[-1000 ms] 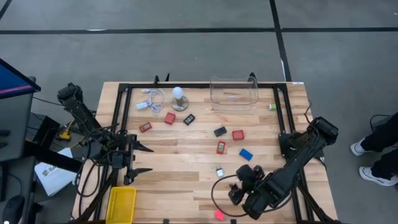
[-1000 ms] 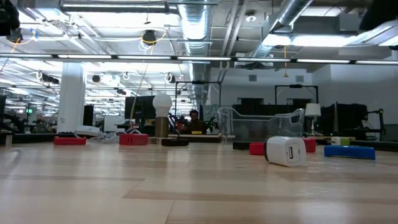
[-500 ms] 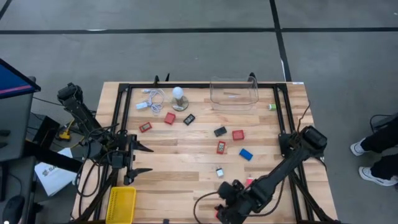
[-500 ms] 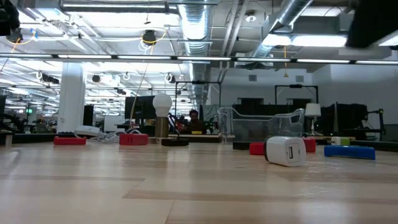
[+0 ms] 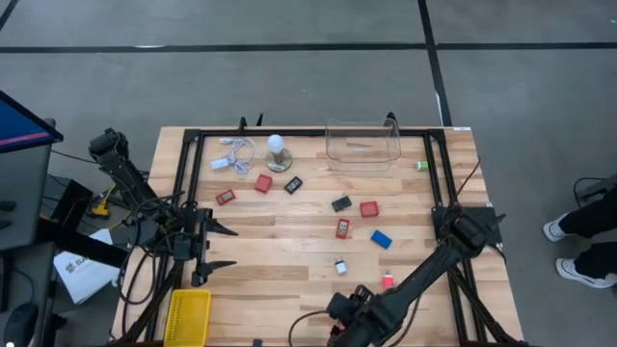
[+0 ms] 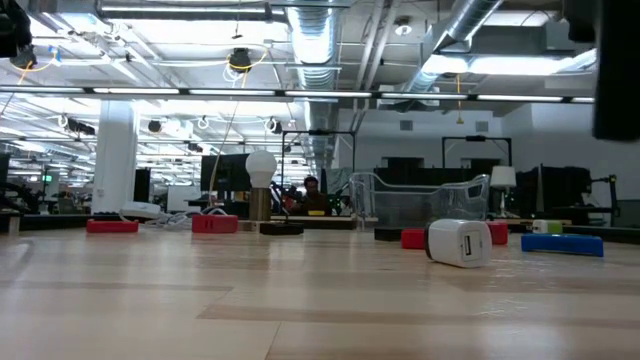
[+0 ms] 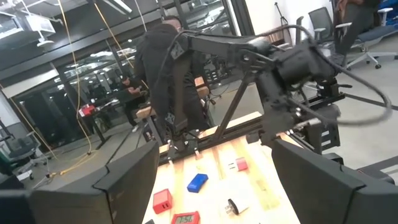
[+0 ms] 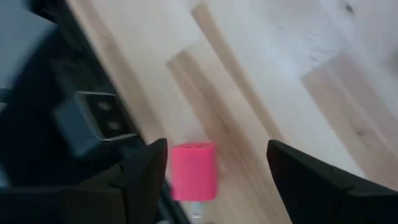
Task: Pick & Place Office items
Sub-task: Put the pink charger adapter into the transparent bin
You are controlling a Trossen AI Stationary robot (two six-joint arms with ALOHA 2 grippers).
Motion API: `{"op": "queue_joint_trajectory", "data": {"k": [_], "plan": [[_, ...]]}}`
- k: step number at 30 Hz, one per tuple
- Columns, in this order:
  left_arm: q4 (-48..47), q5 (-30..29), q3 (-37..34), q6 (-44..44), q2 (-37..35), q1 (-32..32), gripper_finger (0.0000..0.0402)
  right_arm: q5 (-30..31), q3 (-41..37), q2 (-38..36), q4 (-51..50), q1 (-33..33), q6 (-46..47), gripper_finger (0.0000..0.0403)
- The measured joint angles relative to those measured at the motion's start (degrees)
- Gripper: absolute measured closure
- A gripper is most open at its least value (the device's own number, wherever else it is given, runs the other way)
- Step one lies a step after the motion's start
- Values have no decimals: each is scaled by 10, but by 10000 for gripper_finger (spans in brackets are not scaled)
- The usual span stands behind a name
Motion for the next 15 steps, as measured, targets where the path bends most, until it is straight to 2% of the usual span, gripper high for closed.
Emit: {"op": "queue_joint_trajectory", "data": {"k": [4,8,15], "plan": [[0,0,0,0,0,0,92,-12,97,63,-90,1,-19,134],[0,0,0,0,0,0,92,-11,171,100,-125,0,-39,134],[0,0,0,5,0,0,92,-14,200,121,-138,2,-44,134]]}}
